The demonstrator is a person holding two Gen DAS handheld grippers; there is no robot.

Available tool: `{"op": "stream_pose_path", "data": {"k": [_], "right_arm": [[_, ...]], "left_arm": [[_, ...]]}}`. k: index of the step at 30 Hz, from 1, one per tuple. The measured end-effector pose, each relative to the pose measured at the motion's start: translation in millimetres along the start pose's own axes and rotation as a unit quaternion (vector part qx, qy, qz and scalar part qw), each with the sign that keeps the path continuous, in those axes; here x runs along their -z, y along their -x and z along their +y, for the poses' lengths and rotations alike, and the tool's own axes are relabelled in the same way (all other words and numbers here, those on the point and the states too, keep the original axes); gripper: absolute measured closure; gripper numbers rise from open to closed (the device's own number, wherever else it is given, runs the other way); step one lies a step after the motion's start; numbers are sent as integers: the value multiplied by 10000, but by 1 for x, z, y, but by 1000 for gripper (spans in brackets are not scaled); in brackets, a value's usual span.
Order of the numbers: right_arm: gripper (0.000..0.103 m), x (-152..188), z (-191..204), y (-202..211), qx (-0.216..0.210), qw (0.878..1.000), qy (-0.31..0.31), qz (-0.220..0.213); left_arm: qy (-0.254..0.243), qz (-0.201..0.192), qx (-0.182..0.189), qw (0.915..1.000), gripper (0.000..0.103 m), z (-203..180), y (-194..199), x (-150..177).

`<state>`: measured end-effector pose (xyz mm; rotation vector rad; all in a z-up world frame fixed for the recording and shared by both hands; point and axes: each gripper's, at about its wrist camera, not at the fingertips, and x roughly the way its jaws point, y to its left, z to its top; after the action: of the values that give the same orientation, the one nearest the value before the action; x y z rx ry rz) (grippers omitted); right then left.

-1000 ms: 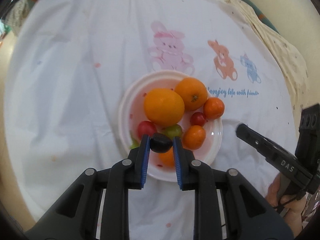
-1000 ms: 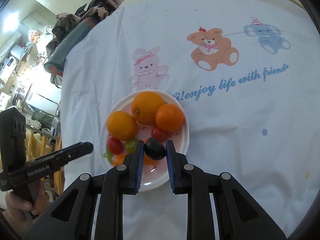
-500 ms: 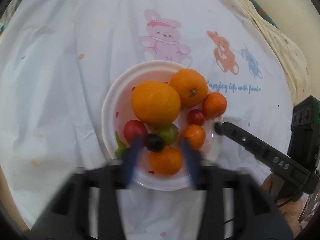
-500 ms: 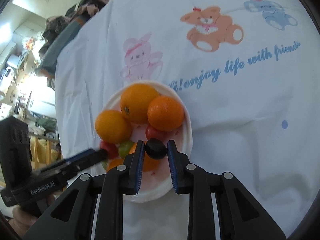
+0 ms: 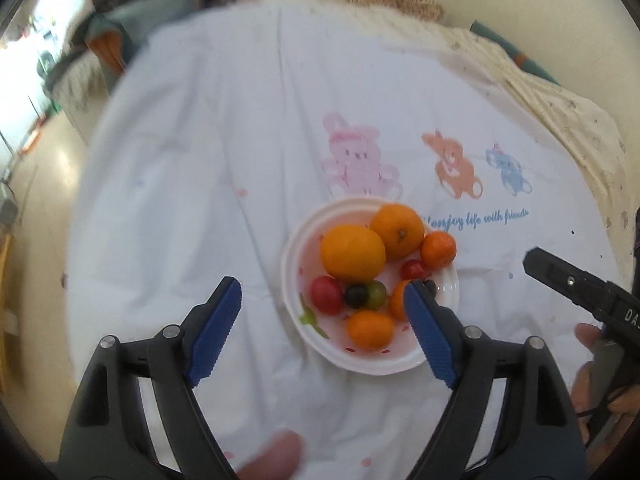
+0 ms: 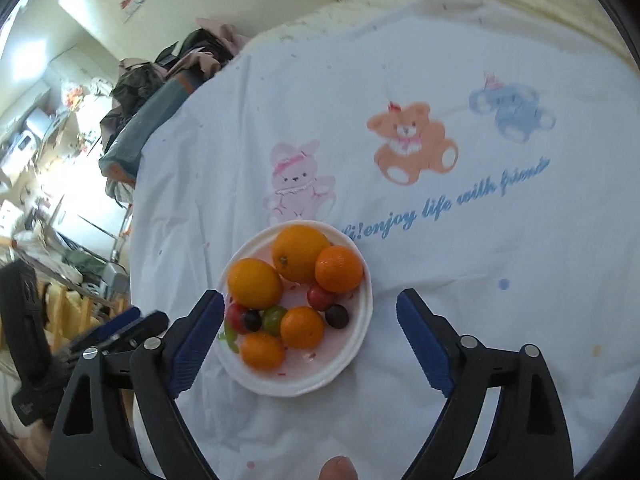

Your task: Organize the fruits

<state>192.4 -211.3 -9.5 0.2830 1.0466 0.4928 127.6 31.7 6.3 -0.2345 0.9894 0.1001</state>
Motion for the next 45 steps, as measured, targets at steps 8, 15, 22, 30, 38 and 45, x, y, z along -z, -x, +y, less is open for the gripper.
{"op": "stream_pose_path", "data": {"k": [8,15,22,30,38,45], "right_arm": [[9,30,24,46,306,9988,321,-229],[2,66,36,70,566,9950,586,-578],[0,93,51,78,829,9876,949,-936],[0,105,53,71,949,9841,996,-1122],[0,98,41,65,959,9867,732,-1088],[0,99,41,63,1059,9856,767,-1071]], "left_arm": [[-40,-569,-109,9983,21,9,57,26],[-136,-589,-156,9980,5,8,78,63],[-377,-873,-287,9951,0,1,88,84],[-249,-926,-155,9953,0,2,74,82],[-276,-911,-154,9953,0,-1,66,79],[-210,-825,-145,9963,0,1,64,80]]}}
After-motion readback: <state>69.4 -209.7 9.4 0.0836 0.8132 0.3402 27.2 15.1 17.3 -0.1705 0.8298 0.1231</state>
